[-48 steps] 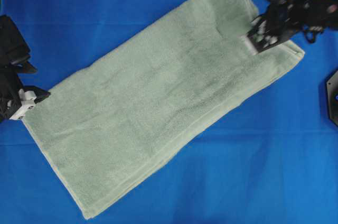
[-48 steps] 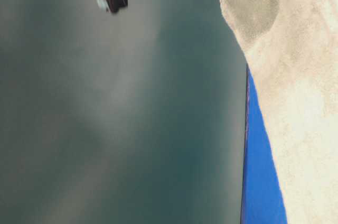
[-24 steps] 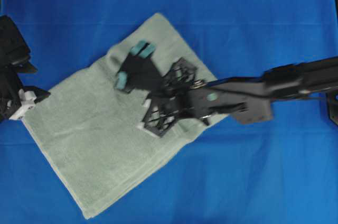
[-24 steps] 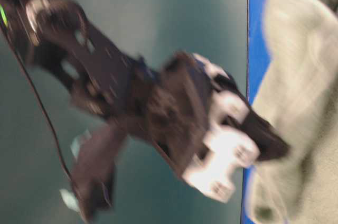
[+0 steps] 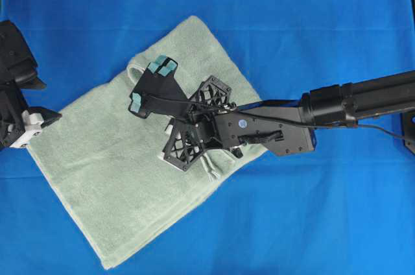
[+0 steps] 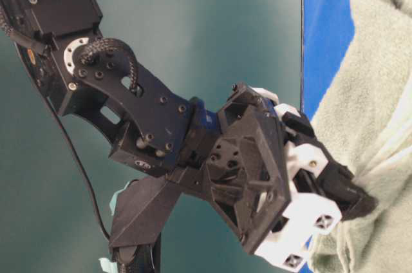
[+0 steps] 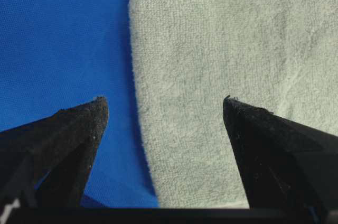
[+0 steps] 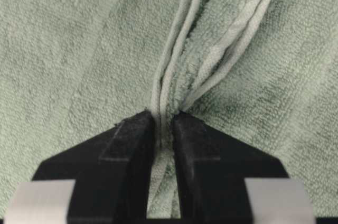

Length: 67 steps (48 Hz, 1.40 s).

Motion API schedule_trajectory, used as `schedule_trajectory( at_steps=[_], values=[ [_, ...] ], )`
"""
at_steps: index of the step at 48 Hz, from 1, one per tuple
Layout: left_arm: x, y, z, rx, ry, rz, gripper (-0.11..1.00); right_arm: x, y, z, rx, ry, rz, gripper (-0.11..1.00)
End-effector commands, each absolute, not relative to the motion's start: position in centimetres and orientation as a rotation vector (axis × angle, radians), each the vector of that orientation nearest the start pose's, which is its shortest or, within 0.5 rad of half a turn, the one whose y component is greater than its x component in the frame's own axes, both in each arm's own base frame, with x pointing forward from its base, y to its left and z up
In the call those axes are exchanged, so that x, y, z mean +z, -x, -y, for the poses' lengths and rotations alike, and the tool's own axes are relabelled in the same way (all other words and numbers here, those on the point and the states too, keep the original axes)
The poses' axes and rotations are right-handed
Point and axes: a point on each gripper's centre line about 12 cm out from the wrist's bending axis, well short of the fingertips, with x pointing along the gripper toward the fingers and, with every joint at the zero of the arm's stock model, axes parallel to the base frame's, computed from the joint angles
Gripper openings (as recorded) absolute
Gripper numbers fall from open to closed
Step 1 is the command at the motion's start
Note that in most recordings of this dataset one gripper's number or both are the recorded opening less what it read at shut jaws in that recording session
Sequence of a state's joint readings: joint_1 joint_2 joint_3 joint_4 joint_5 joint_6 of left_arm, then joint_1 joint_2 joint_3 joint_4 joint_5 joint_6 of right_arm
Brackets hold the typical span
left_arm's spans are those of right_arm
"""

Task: Fold a bath towel.

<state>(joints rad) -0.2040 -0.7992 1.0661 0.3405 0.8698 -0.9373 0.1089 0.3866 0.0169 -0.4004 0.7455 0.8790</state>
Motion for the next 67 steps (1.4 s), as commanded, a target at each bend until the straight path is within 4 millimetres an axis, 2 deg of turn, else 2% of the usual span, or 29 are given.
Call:
schedule_trajectory(
  at_steps=[1,3,8,10,12,16,20,26,31,37,48,53,56,61,67],
  values=[
    [20.4,-17.4,0.5,0.414,0.388,-0.979,0.84,18.0,-50.1,-2.4,-0.425,-0.33,-0.95,0.17],
    [20.5,-17.4,0.5,0.41,0.383,-0.977,0.84,18.0,-50.1,-2.4,-0.426,-0.33,-0.948,0.25],
    [20.5,-17.5,0.5,0.404,0.373,-0.979,0.84,18.4,-50.0,-2.4,-0.428,-0.32,-0.952,0.56],
    [20.6,-17.5,0.5,0.397,0.368,-0.975,0.84,18.9,-49.8,-2.4,-0.429,-0.32,-0.946,0.64],
    [20.6,-17.6,0.5,0.391,0.367,-0.971,0.84,19.7,-49.7,-2.5,-0.426,-0.318,-0.936,0.68],
    [20.7,-17.7,0.6,0.376,0.361,-0.959,0.84,21.8,-49.2,-2.7,-0.416,-0.312,-0.9,0.64],
    [20.8,-17.9,0.7,0.362,0.355,-0.95,0.84,23.8,-48.5,-2.8,-0.41,-0.294,-0.867,0.65],
    [21.0,-18.2,1.3,0.301,0.317,-0.93,0.84,25.4,-46.2,-2.0,-0.452,-0.269,-0.879,0.64],
    [21.4,-18.6,2.2,0.214,0.267,-0.899,0.84,25.4,-43.8,-0.6,-0.508,-0.259,-0.922,0.64],
    [22.3,-19.1,4.4,0.025,0.13,-0.833,0.84,24.7,-41.5,0.7,-0.541,-0.267,-0.948,0.64],
    [23.6,-18.7,9.7,-0.419,-0.314,-0.634,0.84,24.1,-39.4,2.5,-0.54,-0.301,-0.912,0.64],
    [24.3,-18.4,11.6,-0.559,-0.46,-0.509,0.84,24.1,-38.7,3.2,-0.547,-0.313,-0.901,0.64],
    [24.6,-18.4,12.5,-0.612,-0.504,-0.444,0.84,24.1,-38.4,3.6,-0.555,-0.316,-0.899,0.64],
    [24.5,-18.7,13.0,-0.629,-0.494,-0.43,0.83,23.9,-37.9,4.2,-0.569,-0.321,-0.901,0.64],
    [22.8,-19.5,13.8,-0.632,-0.489,-0.517,0.83,23.9,-37.7,4.6,-0.577,-0.323,-0.902,0.64]
  ],
)
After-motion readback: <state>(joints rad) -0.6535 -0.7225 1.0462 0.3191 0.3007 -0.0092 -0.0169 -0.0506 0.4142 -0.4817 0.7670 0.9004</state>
